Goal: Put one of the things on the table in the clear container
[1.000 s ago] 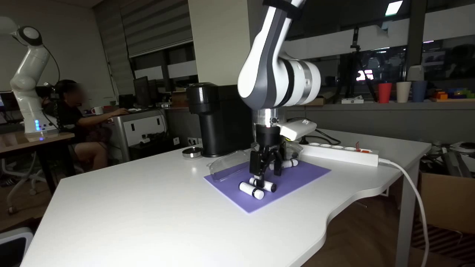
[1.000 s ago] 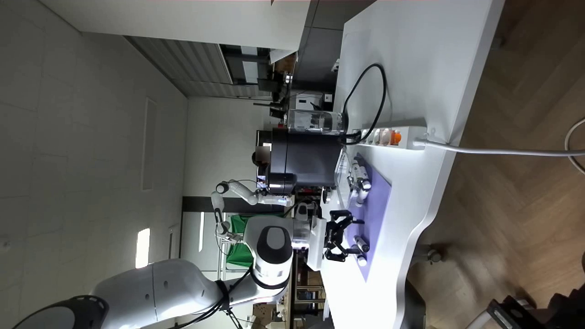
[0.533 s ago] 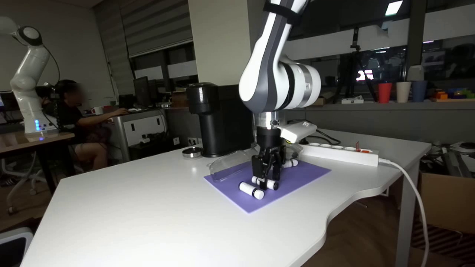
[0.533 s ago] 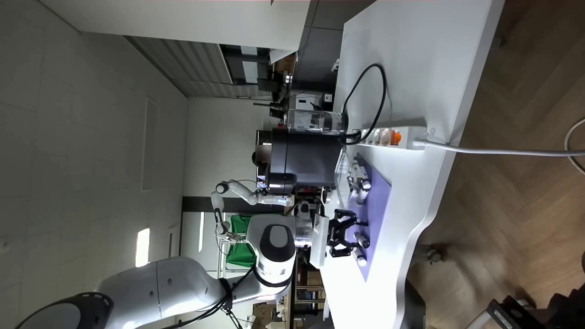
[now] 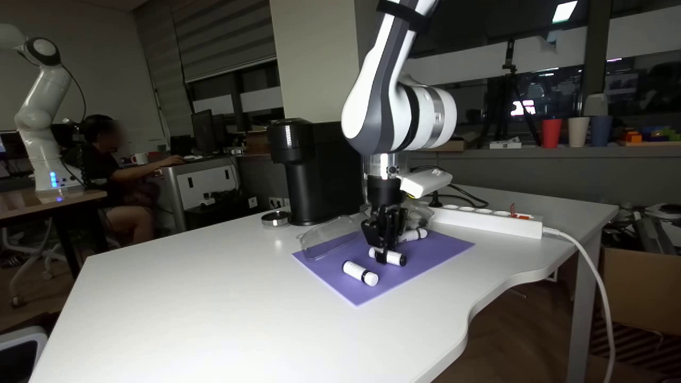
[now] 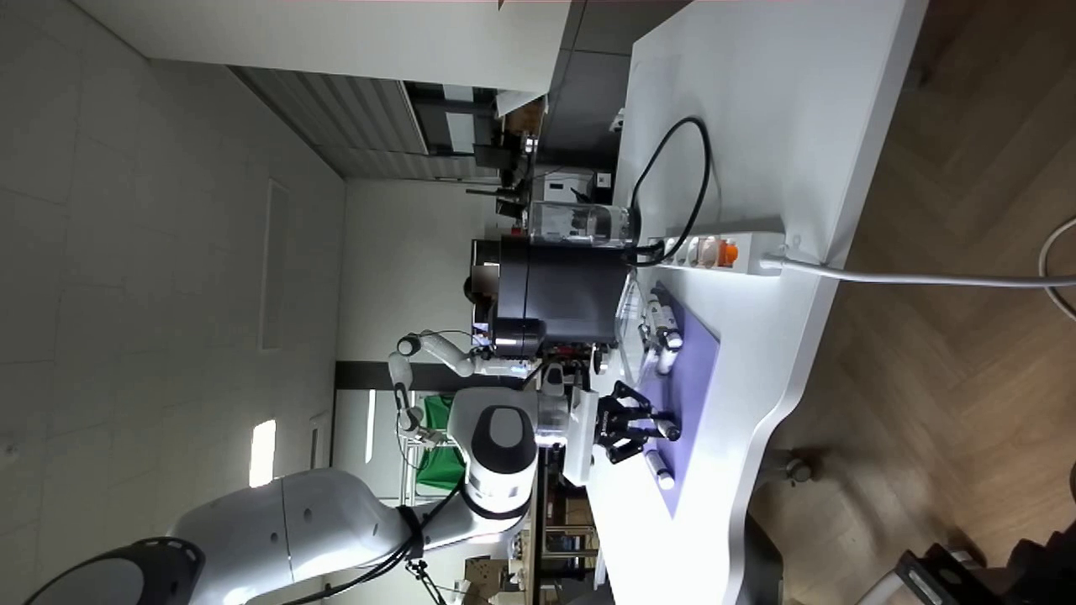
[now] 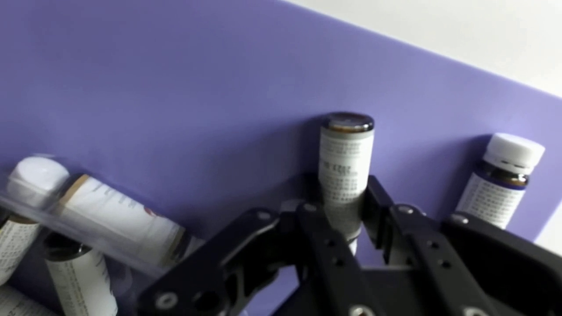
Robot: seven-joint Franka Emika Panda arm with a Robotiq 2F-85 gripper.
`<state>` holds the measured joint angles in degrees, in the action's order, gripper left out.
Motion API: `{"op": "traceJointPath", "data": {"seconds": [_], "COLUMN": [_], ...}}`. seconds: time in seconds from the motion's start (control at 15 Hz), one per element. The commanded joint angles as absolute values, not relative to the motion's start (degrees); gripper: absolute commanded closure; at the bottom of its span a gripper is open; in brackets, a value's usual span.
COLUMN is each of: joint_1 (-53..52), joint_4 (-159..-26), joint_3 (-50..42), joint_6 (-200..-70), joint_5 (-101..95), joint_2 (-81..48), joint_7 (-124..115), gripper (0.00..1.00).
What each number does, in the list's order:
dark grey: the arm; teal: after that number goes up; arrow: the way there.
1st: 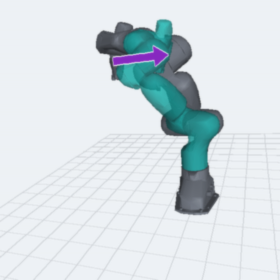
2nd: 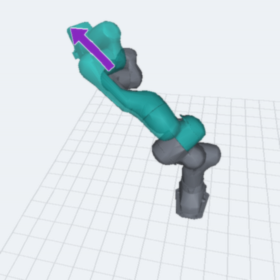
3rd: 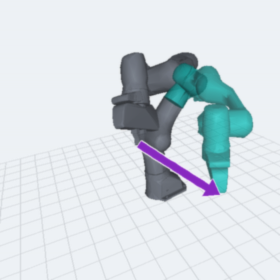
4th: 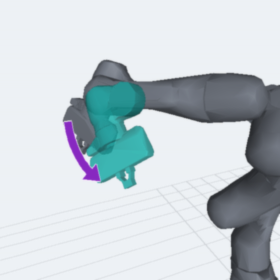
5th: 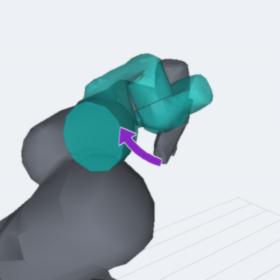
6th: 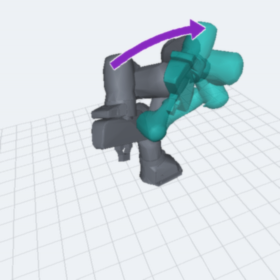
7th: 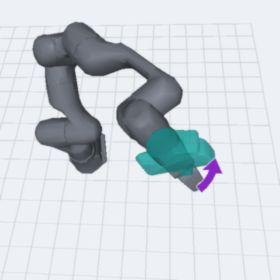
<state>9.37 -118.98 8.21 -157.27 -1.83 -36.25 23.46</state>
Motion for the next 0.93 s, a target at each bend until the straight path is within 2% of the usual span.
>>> {"op": "traceJointPath", "data": {"seconds": [0.0,0.33,0.87], "joint_1": [11.6,10.6,10.8], "joint_4": [-117.2,-112.6,-102.1], "joint_3": [10.3,7.2,2.2], "joint_6": [-146.9,-128.4,-129.2], "joint_5": [0.6,1.4,5.1], "joint_2": [-32.9,-27.5,-32.7], "joint_7": [25.0,25.4,22.7], "gripper": [0.93,0.93,0.93]}}
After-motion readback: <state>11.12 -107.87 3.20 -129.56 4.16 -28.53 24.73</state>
